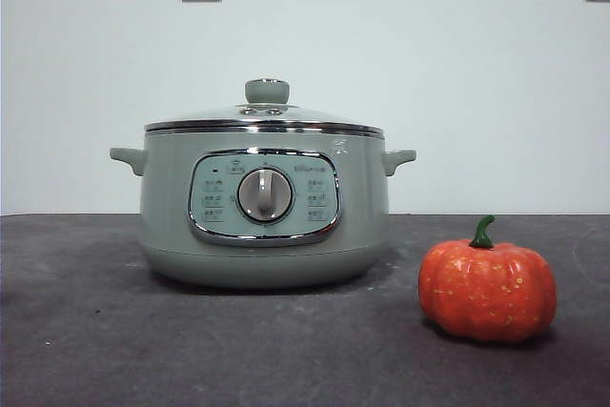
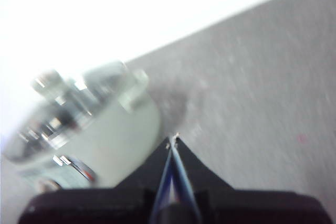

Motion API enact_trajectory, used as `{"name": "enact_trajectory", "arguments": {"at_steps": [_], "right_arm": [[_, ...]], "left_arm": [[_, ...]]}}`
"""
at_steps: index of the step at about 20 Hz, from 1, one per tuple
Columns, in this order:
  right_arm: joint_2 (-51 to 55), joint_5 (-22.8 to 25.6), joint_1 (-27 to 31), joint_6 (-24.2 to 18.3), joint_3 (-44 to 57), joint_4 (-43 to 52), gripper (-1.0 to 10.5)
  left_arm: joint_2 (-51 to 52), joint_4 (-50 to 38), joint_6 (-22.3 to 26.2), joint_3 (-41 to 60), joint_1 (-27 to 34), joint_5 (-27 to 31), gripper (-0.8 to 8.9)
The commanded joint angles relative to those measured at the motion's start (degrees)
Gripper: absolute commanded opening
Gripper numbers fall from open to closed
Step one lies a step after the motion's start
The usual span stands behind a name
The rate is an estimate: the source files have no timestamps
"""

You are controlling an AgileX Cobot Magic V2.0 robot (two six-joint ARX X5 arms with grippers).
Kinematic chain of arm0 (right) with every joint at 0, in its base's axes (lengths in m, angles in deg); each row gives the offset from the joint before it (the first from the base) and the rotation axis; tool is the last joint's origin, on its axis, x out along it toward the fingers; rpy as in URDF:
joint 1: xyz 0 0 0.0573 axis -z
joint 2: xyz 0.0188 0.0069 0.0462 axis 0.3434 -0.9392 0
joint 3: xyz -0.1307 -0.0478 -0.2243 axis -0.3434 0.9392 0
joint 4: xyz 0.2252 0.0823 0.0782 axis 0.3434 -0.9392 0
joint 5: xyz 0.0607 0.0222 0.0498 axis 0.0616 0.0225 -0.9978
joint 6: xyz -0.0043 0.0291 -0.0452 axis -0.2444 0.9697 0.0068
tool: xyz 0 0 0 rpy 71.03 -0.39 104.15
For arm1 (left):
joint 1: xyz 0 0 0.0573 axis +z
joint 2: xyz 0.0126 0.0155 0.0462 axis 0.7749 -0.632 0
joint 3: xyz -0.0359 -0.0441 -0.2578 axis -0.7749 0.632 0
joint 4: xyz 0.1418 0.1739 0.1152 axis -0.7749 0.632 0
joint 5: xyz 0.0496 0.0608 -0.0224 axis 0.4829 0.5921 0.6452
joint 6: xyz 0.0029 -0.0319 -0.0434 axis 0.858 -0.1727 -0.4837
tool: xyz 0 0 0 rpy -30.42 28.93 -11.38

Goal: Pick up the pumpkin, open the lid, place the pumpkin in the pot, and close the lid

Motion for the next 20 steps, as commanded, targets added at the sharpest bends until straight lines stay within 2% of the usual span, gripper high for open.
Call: {"name": "enact_trajectory", "arguments": {"at_steps": [1,6,11,16,20], "right_arm": [[-4.7,-3.0,-0.1,-0.3,-5.8,-0.8,-0.1],[-15.0,-10.6,-0.1,-6.2,-16.8,-8.7,-0.1],[-25.4,-17.1,-0.6,-17.3,-28.7,-23.8,-0.1],[-33.8,-17.6,-2.9,-27.4,-38.8,-38.2,-0.1],[-37.9,-17.5,-4.6,-32.1,-44.0,-46.1,-0.1]], "left_arm": [[-4.3,2.1,2.7,-4.8,0.1,-4.0,-0.07],[-12.9,8.7,11.0,-14.4,0.1,-10.1,-0.07],[-20.0,17.0,19.1,-23.4,0.1,-15.0,-0.07],[-24.7,24.2,25.2,-29.9,0.0,-18.0,-0.08],[-27.1,29.8,28.3,-33.3,-0.1,-19.8,-0.08]]}}
